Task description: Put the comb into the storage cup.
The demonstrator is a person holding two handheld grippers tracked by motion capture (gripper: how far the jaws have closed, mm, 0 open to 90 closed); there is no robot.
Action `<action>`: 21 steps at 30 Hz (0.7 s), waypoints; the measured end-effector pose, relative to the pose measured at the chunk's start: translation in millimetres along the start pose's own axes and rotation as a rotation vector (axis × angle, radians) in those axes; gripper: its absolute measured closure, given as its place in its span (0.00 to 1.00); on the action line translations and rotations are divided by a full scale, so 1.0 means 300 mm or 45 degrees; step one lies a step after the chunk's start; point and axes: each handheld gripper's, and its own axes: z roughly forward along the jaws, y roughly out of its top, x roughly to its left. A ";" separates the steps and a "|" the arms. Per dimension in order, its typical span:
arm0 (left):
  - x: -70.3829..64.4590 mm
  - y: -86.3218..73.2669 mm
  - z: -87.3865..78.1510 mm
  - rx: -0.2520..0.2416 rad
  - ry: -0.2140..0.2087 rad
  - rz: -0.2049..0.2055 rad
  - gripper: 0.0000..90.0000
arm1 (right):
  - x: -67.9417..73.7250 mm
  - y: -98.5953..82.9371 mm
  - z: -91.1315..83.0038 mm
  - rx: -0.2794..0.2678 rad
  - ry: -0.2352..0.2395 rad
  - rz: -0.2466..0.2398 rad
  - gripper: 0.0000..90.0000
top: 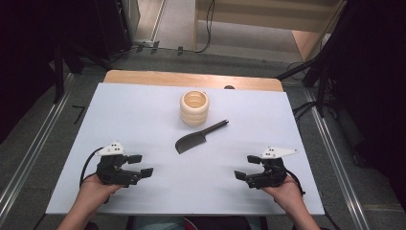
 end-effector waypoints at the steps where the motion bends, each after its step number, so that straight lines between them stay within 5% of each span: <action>1: 0.002 0.000 -0.001 0.003 0.001 0.001 0.27 | 0.000 0.000 0.000 -0.001 0.002 0.002 0.15; 21: 0.014 -0.001 -0.007 0.010 0.017 -0.009 0.28 | -0.003 -0.001 0.009 0.011 0.024 0.014 0.15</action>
